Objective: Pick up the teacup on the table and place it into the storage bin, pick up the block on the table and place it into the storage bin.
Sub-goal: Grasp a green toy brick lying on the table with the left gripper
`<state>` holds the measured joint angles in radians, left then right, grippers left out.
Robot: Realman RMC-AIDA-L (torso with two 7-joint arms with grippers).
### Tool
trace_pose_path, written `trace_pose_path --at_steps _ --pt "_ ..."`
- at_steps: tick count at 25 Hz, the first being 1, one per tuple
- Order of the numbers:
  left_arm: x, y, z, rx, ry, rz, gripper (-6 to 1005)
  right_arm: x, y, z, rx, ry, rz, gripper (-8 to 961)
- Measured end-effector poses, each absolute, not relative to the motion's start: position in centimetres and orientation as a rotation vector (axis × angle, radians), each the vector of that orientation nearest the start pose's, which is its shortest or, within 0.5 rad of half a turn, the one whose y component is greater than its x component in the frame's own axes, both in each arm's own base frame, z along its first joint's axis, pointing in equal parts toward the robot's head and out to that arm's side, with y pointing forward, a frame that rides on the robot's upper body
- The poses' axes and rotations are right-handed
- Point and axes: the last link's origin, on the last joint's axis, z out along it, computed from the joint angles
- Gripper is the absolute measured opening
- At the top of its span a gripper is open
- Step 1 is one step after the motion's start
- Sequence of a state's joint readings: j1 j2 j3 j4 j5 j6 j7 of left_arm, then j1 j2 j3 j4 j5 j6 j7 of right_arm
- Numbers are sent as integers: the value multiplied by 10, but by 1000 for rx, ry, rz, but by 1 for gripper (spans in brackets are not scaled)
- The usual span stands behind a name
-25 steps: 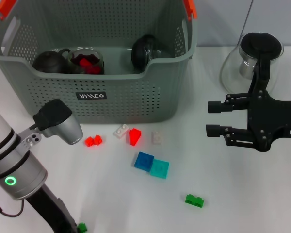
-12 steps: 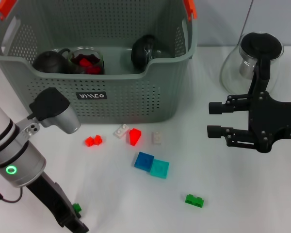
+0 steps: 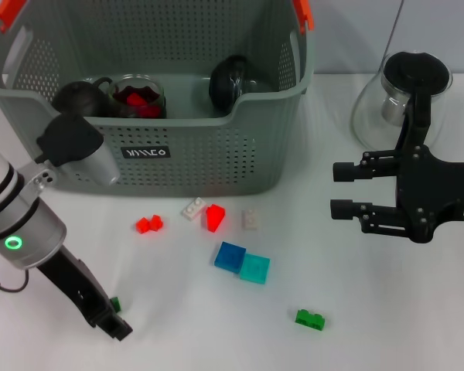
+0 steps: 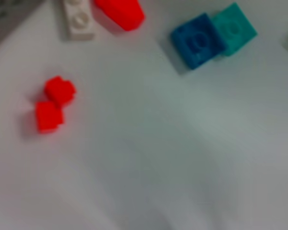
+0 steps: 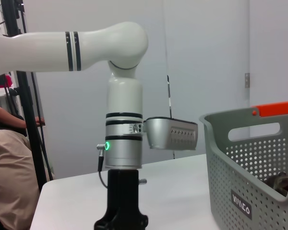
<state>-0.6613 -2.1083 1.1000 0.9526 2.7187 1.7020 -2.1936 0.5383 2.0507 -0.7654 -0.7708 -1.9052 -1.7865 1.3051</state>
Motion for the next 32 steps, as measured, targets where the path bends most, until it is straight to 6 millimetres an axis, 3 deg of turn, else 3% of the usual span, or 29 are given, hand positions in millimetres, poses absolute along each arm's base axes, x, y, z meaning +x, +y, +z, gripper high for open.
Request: trace_pose_path --at_steps 11,19,23,28,32 --pt "-258 340 -8 -2718 -1077 728 362 224 322 26 -2892 229 826 530" --pt "-252 340 0 -2742 -1068 679 354 223 322 26 -2891 224 828 529" --pt "-247 339 16 -2773 -1050 543 349 223 323 27 -2889 222 829 529" --pt "-257 348 32 -2676 -1022 476 344 221 324 27 -2887 215 833 528" --pt "-269 348 31 -2638 -996 526 340 221 325 27 -2884 216 832 529"
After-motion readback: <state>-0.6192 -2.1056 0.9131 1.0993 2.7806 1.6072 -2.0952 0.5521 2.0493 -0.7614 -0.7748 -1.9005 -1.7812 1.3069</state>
